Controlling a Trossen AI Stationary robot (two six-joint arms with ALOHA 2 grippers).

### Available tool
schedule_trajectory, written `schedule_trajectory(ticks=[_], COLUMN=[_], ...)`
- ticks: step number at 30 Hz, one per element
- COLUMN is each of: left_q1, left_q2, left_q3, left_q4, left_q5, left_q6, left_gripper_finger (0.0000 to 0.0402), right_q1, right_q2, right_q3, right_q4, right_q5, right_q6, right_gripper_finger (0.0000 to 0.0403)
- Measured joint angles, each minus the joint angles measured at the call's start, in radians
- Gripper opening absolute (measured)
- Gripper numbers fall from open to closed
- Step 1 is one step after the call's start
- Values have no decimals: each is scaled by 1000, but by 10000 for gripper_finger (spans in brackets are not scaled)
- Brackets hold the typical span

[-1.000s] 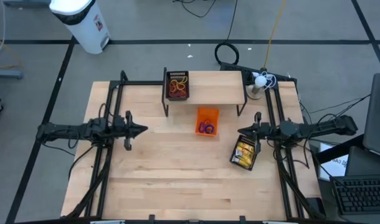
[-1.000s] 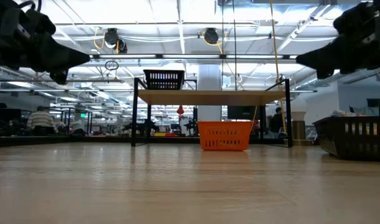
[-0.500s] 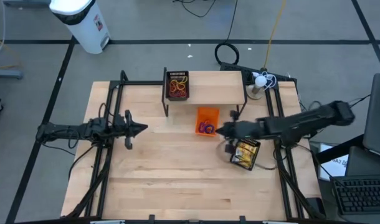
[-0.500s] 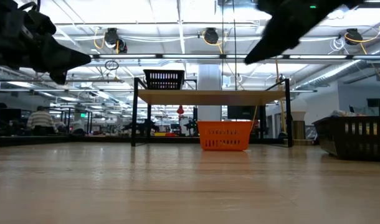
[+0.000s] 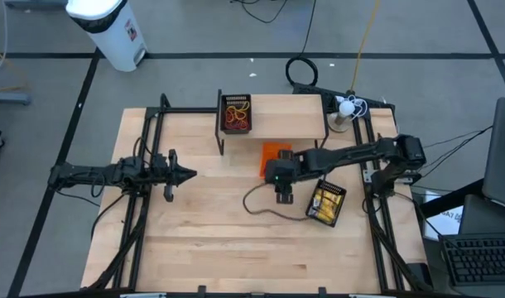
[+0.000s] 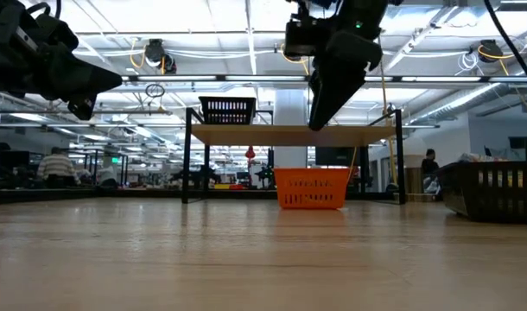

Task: Pick & Place Office Desk Supplies
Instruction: Put the orange bin on the shelf

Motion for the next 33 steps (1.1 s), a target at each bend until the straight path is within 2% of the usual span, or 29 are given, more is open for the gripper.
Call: schedule_trajectory(ticks=[6,9,17,27,33], left_q1=[0,0,0,0,0], left_q2=[0,0,0,0,0], left_q3=[0,0,0,-1,-1], left_q4=[0,0,-2,-3,-3], left_q5=[0,0,11,35,37], left_q6=[22,21,10,14,10], left_gripper_finger=[8,2,23,26,26], right_q1=[-61,-67,-92,-136,-138], right_q2=[20,54,144,146,145], right_q3=[0,3,0,-33,-95], right_q4=[-1,51,92,71,178], right_q5=[-31,-94,-56,-98,-98], right_q6=[-2,-8,45,50,44], right_gripper_finger=[202,197,199,190,171])
